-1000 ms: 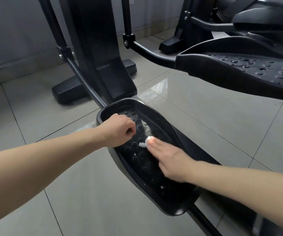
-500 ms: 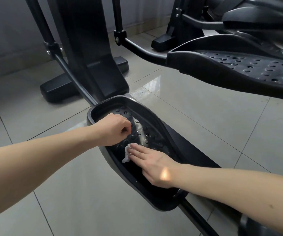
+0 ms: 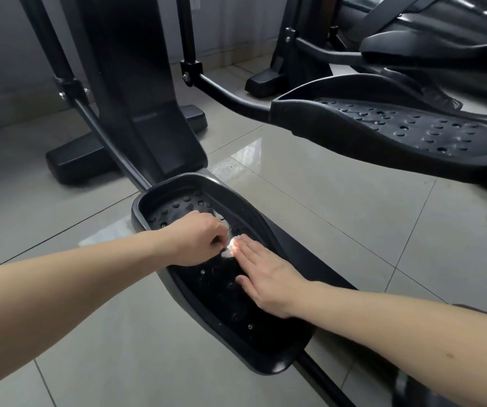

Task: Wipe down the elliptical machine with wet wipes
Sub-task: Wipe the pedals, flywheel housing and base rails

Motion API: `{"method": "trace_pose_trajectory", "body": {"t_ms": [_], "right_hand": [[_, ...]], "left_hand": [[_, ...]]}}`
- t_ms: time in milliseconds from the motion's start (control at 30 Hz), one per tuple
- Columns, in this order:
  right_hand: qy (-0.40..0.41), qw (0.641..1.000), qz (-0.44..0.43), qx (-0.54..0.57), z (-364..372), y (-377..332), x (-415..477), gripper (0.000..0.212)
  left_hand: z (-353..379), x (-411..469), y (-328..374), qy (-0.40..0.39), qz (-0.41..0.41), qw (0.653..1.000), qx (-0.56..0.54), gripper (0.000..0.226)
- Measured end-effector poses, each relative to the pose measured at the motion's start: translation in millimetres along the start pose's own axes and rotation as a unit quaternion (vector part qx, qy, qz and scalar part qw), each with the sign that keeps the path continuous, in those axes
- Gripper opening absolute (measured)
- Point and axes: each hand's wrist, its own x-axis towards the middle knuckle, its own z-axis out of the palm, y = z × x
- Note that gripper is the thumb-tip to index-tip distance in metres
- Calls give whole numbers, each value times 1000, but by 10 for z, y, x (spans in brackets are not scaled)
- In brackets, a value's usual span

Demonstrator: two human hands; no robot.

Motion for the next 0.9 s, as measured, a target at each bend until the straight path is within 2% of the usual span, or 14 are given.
{"method": "trace_pose_trajectory", "body": {"t_ms": [100,233,367,467,567,633,733,900], "right_hand": [[57,998,-31,-16,114,-11,-357,69],[44,998,-28,-30,269,49,-888,64],[-8,999,23,29,105,49,-482,86],[-18,999,39,24,-52,85,-16,72],[-25,999,24,15,-113,140,12,69],[-24,1000,9,9,-63,150,-237,71],[24,999,-27,-36,51,217,-810,67],[35,999,-33,-10,214,147,-1407,62]], "left_hand": [[44,37,19,-1,6,1000,-1,16],[105,79,16,-11,19,1000,9,16],[140,111,51,-16,25,999,11,18],[106,132,122,-19,29,999,9,19],[101,156,150,-18,30,999,9,19],[132,180,157,-18,33,999,3,18],[153,229,176,-31,34,999,-3,17],[138,275,132,-33,29,999,6,16]]}}
